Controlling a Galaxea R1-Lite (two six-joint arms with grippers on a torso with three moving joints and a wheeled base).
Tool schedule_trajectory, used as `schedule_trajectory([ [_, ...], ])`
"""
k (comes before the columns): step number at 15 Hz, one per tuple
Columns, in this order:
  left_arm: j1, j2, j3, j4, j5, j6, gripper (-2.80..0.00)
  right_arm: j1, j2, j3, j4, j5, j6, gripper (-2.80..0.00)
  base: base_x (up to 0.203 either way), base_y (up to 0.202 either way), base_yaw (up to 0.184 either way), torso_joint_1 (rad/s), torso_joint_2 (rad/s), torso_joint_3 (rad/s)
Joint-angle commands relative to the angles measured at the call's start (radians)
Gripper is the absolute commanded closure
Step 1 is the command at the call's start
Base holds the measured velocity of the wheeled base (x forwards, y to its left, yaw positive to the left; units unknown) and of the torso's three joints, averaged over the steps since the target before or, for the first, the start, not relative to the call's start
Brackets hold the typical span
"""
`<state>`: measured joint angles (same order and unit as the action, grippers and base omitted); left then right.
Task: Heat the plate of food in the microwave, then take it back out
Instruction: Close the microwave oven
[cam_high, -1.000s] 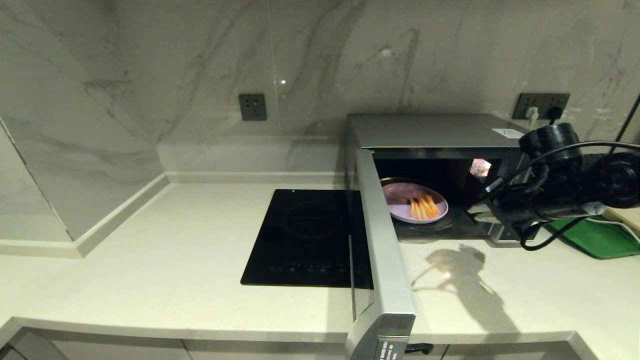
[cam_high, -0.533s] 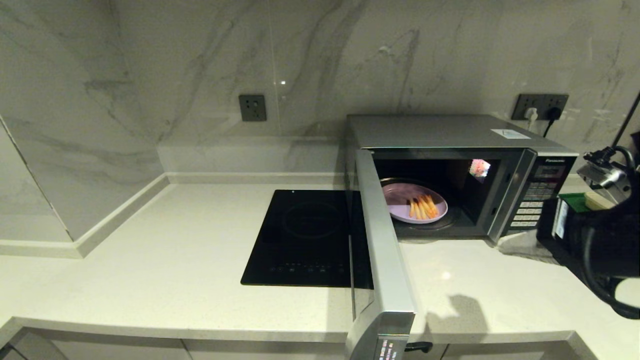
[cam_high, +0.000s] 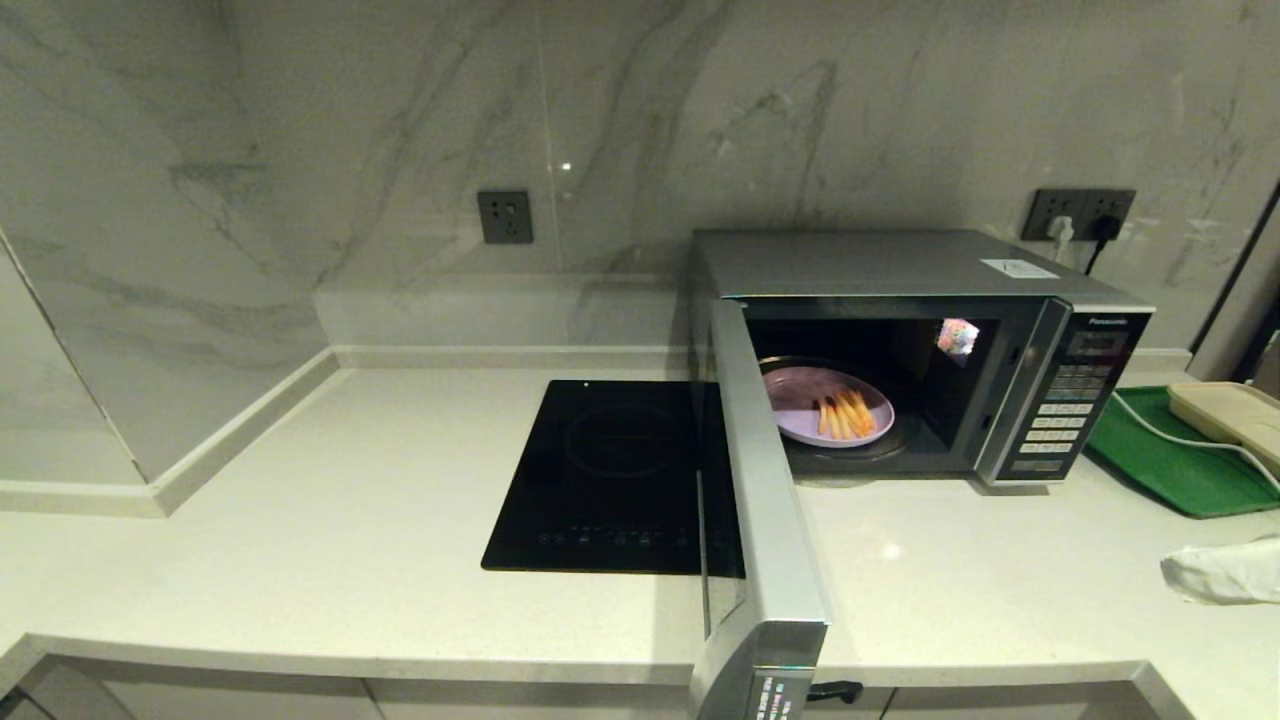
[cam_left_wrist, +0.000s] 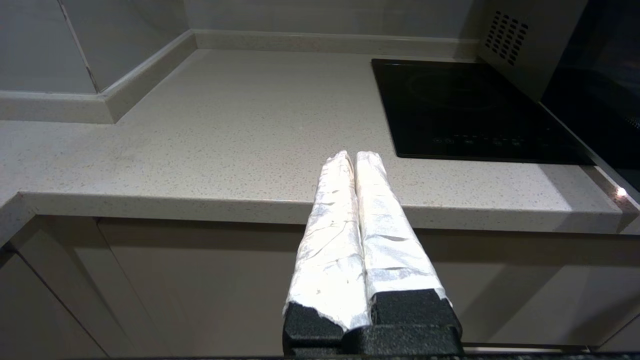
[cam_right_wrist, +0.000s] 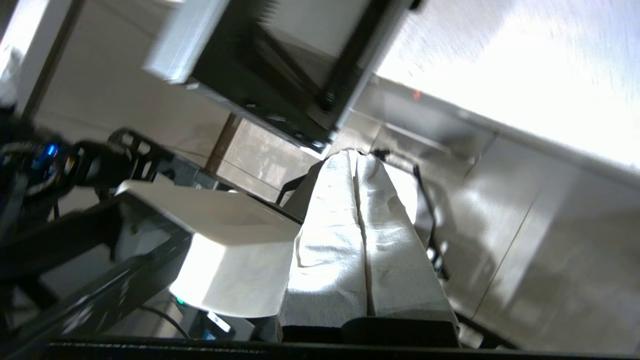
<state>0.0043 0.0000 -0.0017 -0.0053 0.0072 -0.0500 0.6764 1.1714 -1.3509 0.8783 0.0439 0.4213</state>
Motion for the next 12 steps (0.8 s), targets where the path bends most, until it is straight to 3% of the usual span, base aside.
schedule_trajectory([
  [1, 0.000, -0.002, 0.000, -0.001, 0.000, -0.001, 0.00, 0.043, 0.065, -0.077, 0.005, 0.000, -0.026, 0.00, 0.000, 0.000, 0.000, 0.000, 0.00, 0.000],
  [4, 0.000, 0.000, 0.000, -0.001, 0.000, -0.001, 0.00, 0.122, 0.183, -0.222, 0.004, -0.003, -0.044, 0.00, 0.000, 0.000, 0.000, 0.000, 0.00, 0.000],
  [9, 0.000, -0.001, 0.000, -0.001, 0.000, -0.001, 0.00, 0.308, 0.422, -0.408, 0.006, -0.083, -0.047, 0.00, 0.000, 0.000, 0.000, 0.000, 0.00, 0.000],
  [12, 0.000, -0.002, 0.000, -0.001, 0.000, -0.001, 0.00, 0.377, 0.519, -0.475, 0.006, -0.117, -0.047, 0.00, 0.000, 0.000, 0.000, 0.000, 0.00, 0.000],
])
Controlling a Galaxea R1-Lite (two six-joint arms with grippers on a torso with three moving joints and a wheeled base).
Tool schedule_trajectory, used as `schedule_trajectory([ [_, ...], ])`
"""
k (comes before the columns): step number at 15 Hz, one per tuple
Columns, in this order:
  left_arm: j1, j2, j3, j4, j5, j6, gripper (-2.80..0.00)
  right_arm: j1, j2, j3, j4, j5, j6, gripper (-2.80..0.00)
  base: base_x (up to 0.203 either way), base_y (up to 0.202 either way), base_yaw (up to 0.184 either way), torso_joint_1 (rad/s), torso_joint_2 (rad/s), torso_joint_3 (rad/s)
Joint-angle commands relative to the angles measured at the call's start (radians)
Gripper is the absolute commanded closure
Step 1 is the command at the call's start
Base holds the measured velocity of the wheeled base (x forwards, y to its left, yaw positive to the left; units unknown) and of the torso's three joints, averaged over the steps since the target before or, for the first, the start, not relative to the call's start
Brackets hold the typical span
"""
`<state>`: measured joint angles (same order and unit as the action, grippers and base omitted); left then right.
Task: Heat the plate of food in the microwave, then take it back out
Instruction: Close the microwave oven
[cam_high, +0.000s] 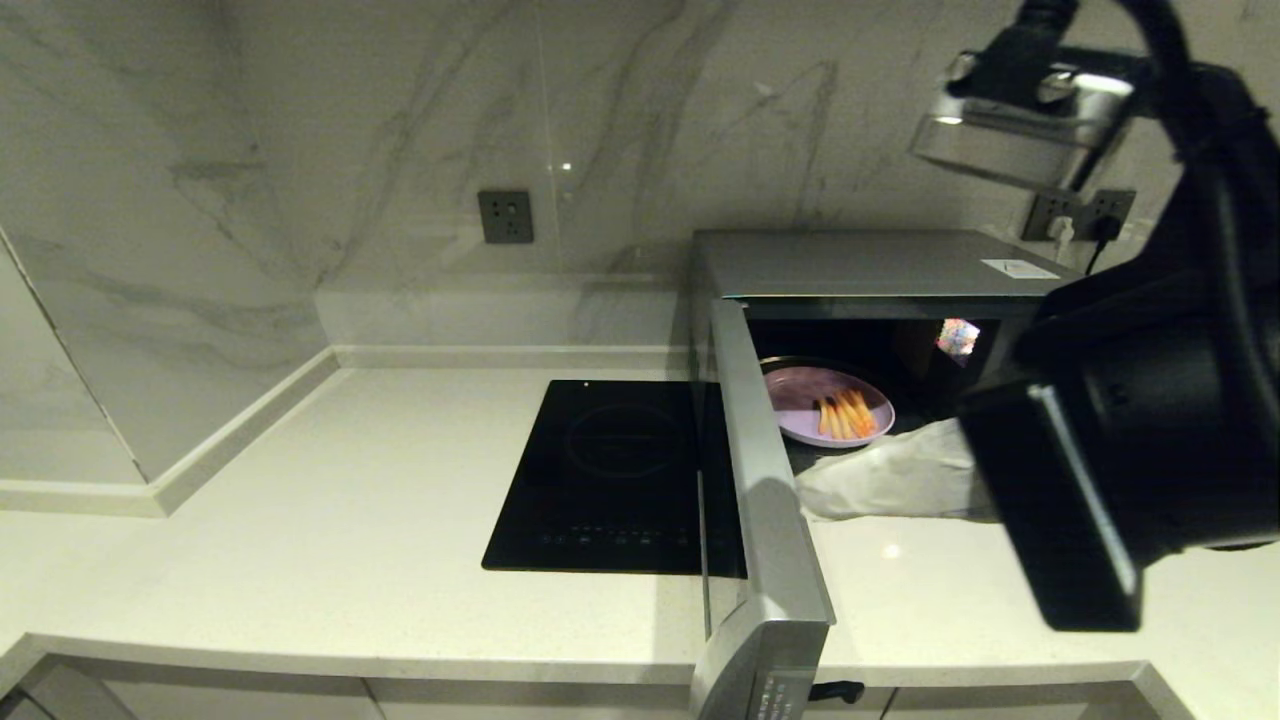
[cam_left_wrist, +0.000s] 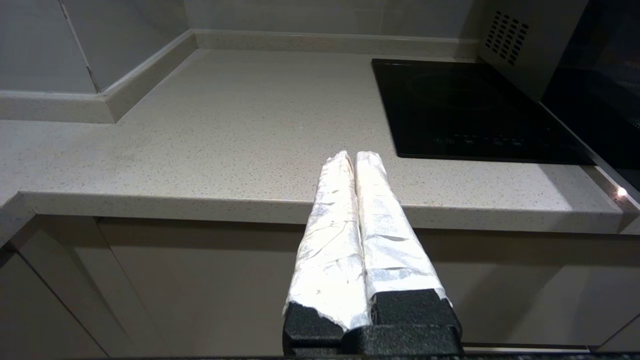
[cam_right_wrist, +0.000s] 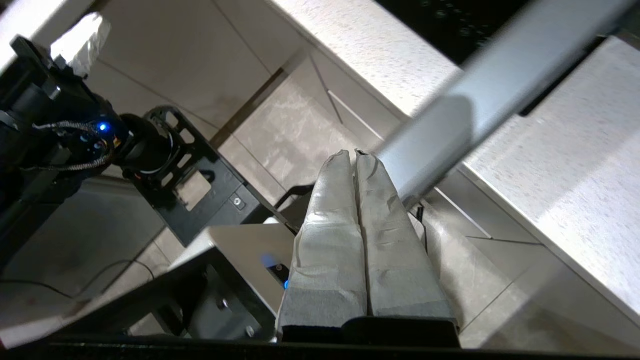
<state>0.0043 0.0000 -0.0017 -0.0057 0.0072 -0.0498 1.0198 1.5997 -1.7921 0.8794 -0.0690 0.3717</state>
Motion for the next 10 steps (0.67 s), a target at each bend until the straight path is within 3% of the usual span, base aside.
schedule_trajectory([
  [1, 0.000, 0.000, 0.000, 0.000, 0.000, -0.001, 0.00, 0.041, 0.108, -0.050, 0.006, -0.006, 0.003, 0.00, 0.000, 0.000, 0.000, 0.000, 0.00, 0.000],
  [10, 0.000, 0.000, 0.000, 0.000, 0.000, -0.001, 0.00, 0.046, 0.171, -0.034, 0.004, -0.006, 0.015, 0.00, 0.000, 0.000, 0.000, 0.000, 0.00, 0.000],
])
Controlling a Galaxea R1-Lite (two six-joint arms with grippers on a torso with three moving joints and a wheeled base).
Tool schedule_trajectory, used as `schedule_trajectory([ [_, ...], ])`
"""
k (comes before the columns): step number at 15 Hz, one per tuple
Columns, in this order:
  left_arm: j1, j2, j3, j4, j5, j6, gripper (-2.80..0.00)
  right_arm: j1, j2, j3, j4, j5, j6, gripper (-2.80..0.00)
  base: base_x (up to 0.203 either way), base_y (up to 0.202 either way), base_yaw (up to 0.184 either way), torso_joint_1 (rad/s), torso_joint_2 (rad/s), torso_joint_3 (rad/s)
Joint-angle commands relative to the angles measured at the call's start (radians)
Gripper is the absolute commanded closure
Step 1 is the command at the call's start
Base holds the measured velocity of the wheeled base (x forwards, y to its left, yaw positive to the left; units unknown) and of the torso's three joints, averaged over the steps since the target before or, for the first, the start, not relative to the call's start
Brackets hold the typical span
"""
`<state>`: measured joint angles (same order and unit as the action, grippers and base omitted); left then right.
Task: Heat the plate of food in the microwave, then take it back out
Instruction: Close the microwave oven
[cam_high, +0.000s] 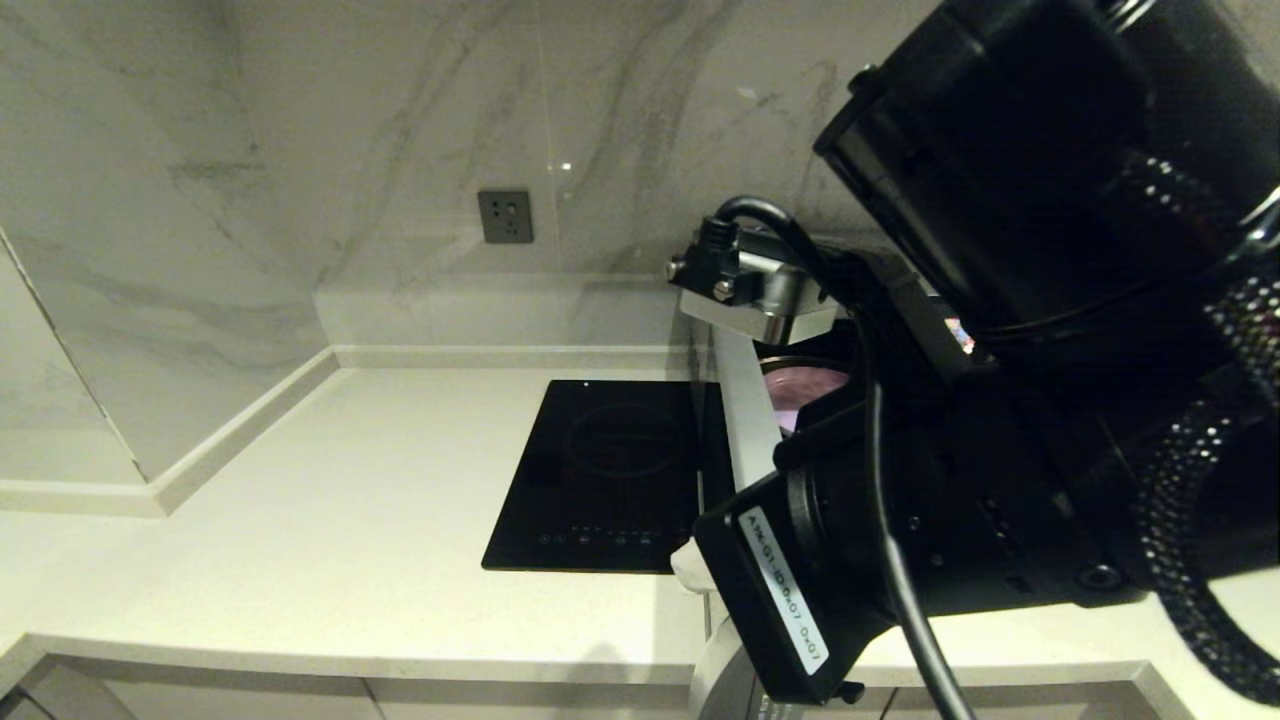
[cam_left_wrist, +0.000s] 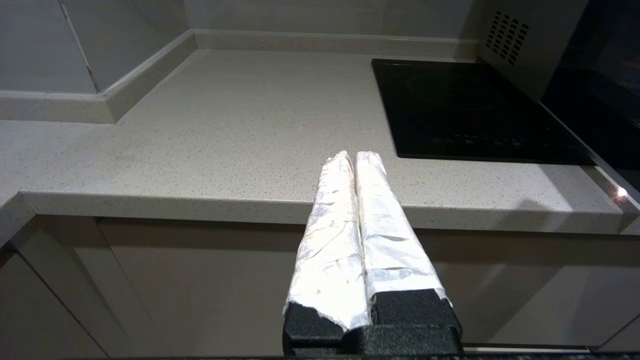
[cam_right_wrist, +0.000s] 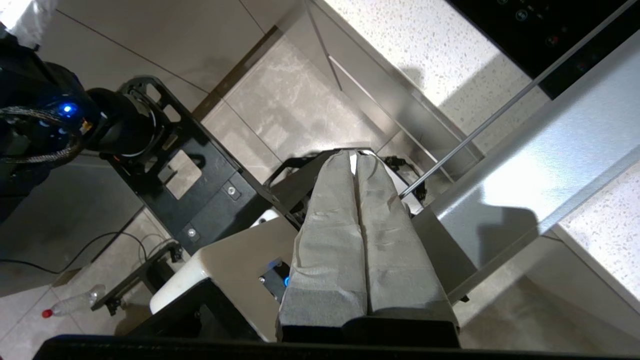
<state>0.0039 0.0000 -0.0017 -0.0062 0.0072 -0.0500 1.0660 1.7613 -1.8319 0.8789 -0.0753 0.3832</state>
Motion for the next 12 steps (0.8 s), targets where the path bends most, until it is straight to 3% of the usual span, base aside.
schedule_trajectory([
  [1, 0.000, -0.001, 0.000, 0.000, 0.000, -0.001, 0.00, 0.000, 0.009, 0.010, 0.005, -0.001, 0.004, 0.00, 0.000, 0.000, 0.000, 0.000, 0.00, 0.000],
  [6, 0.001, 0.000, 0.000, 0.000, 0.000, -0.001, 0.00, -0.013, -0.030, 0.112, 0.003, -0.063, 0.048, 0.00, 0.000, 0.000, 0.000, 0.000, 0.00, 0.000],
  [12, 0.001, -0.002, 0.000, 0.000, 0.000, -0.001, 0.00, -0.088, -0.126, 0.207, -0.006, -0.069, 0.049, 0.00, 0.000, 0.000, 0.000, 0.000, 0.00, 0.000],
])
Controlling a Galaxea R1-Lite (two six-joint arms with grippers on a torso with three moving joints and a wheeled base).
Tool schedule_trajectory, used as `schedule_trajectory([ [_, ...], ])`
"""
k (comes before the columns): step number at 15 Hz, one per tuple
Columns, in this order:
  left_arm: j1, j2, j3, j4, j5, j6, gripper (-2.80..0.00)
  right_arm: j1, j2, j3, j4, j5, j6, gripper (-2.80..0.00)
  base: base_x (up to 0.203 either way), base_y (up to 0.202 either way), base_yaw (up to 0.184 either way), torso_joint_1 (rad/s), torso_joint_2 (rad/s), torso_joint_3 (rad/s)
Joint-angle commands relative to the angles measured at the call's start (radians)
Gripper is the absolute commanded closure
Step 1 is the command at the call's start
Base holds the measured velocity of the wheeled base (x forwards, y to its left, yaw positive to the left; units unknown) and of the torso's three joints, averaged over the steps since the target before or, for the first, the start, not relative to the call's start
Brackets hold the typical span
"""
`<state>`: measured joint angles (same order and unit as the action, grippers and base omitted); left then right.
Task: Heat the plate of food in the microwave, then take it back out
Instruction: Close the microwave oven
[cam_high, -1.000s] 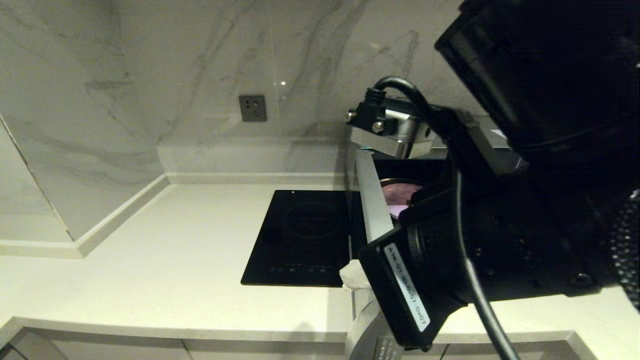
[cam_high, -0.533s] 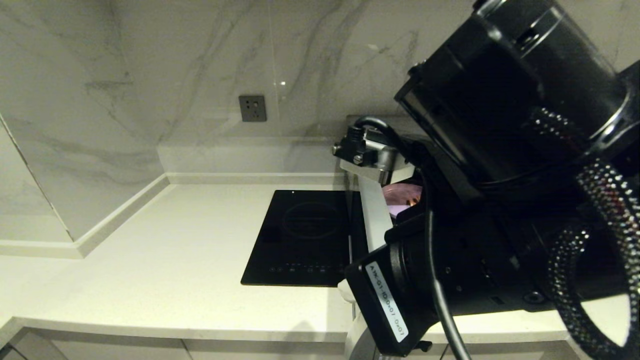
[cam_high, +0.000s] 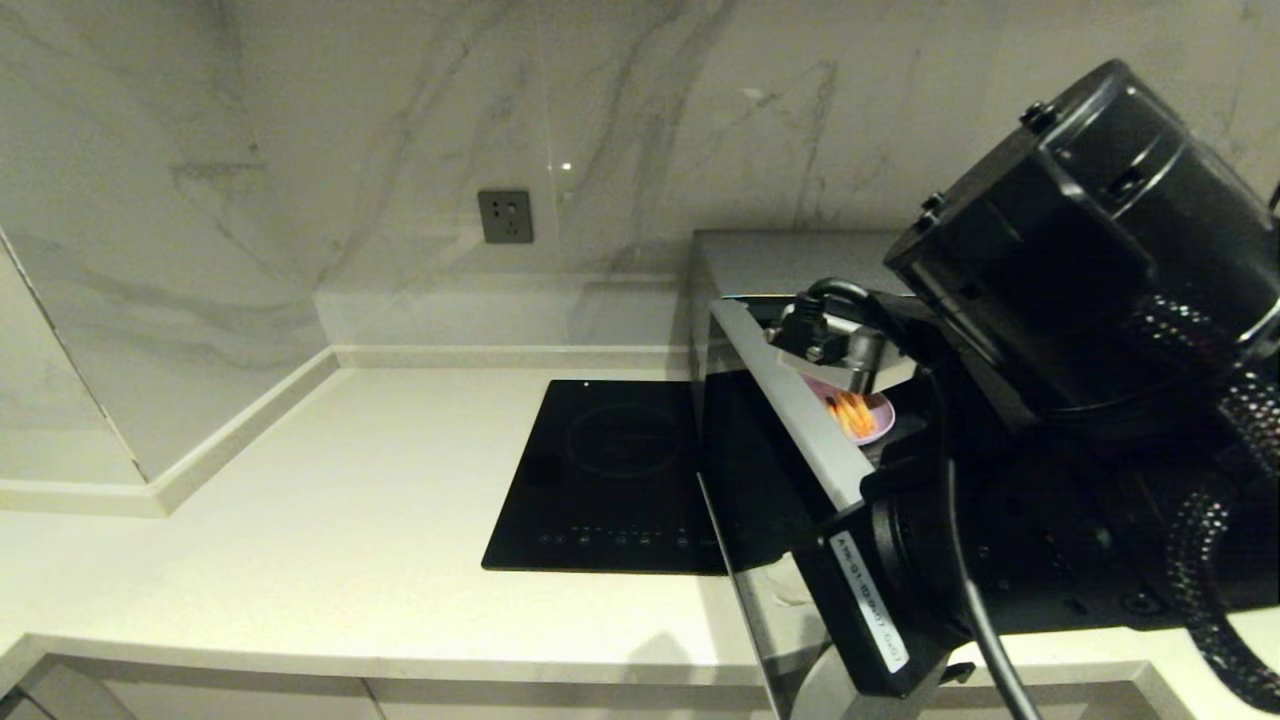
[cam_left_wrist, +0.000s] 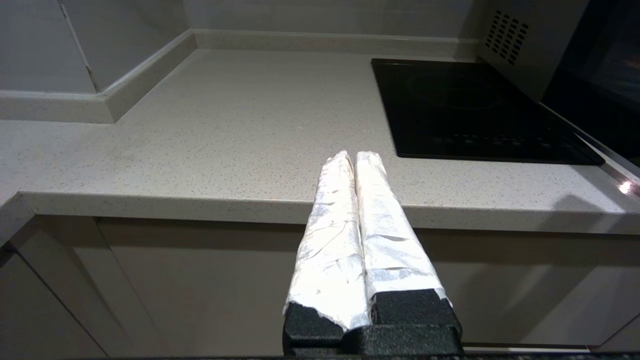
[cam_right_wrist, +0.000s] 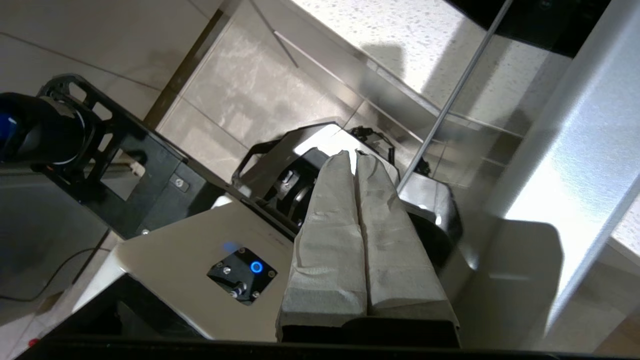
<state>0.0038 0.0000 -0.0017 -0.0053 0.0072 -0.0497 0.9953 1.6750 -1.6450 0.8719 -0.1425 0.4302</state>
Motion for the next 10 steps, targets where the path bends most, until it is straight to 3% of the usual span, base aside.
schedule_trajectory([
  [1, 0.000, -0.002, 0.000, -0.001, 0.000, -0.001, 0.00, -0.041, -0.057, 0.040, -0.008, -0.004, 0.002, 0.00, 0.000, 0.000, 0.000, 0.000, 0.00, 0.000],
  [2, 0.001, 0.000, 0.000, -0.001, 0.000, -0.001, 0.00, -0.069, -0.069, 0.054, -0.021, -0.032, 0.013, 0.00, 0.000, 0.000, 0.000, 0.000, 0.00, 0.000],
  [4, 0.001, 0.000, 0.000, -0.001, 0.000, -0.001, 0.00, -0.120, -0.075, 0.081, -0.041, -0.167, 0.063, 0.00, 0.000, 0.000, 0.000, 0.000, 0.00, 0.000],
  [10, 0.001, -0.002, 0.000, -0.001, 0.000, -0.001, 0.00, -0.339, -0.160, 0.210, -0.138, -0.194, 0.086, 0.00, 0.000, 0.000, 0.000, 0.000, 0.00, 0.000],
])
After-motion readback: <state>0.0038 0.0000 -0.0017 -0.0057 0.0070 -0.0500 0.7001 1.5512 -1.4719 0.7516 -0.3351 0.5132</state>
